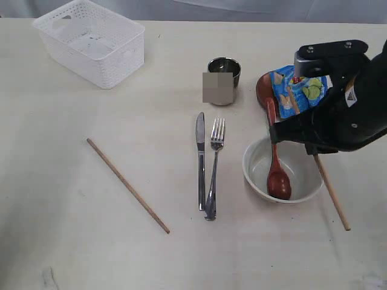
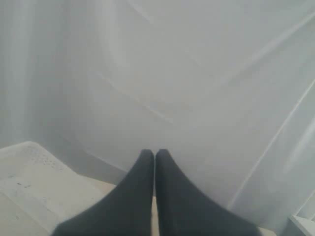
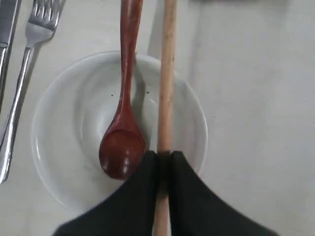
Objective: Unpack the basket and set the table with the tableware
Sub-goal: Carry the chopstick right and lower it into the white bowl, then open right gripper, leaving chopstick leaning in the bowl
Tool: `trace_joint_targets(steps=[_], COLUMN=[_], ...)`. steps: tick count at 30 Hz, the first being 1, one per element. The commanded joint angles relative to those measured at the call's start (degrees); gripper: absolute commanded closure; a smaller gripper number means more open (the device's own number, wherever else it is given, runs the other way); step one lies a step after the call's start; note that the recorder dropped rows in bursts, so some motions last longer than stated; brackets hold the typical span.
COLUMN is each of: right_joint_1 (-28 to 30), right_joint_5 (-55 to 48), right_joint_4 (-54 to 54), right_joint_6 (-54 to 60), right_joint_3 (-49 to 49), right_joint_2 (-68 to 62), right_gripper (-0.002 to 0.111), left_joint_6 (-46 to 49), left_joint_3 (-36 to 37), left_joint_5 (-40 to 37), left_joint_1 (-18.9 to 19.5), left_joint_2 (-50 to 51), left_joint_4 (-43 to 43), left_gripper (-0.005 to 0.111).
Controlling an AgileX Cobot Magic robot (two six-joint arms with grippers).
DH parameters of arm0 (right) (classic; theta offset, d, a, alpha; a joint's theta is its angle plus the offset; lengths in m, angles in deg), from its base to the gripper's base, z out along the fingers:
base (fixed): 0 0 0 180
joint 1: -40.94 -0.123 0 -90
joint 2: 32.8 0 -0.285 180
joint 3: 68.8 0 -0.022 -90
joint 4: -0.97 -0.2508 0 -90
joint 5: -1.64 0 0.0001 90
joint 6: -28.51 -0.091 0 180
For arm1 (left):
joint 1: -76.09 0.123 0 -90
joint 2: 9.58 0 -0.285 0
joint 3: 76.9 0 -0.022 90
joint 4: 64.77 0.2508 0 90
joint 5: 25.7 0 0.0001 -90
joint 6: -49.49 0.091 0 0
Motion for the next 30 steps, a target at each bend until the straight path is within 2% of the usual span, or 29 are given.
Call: trace_joint_targets(steps=[1, 7, 17, 30], right_joint_1=[0.4, 0.4, 0.4, 0.4], right_joint_5=[4.7, 6.7, 8.0, 9.7], right_joint_4=[-4.0, -5.1, 0.9, 1.1], right_joint_6=[0.0, -0.1, -6.2, -8.2], right_joint_3=[1.0, 1.3, 1.3, 2.5], right_joint_2=[-1.6, -6.6, -6.7, -9.4], right_gripper=[0.109, 0.109, 0.109, 0.109], left_joint_6=[-0.5, -0.6, -1.1, -1.5], left_joint_3=[0.2, 0.2, 0.2, 0.2], left_joint_5=[-0.5, -0.7, -1.0, -1.3], left_joint_1=[0.1, 0.1, 0.1, -0.1], left_joint_2=[-0.3, -0.3, -0.3, -0.3], left_joint_4=[0.1, 0.1, 0.1, 0.1], left_gripper=[0.106, 0.106, 0.106, 0.106])
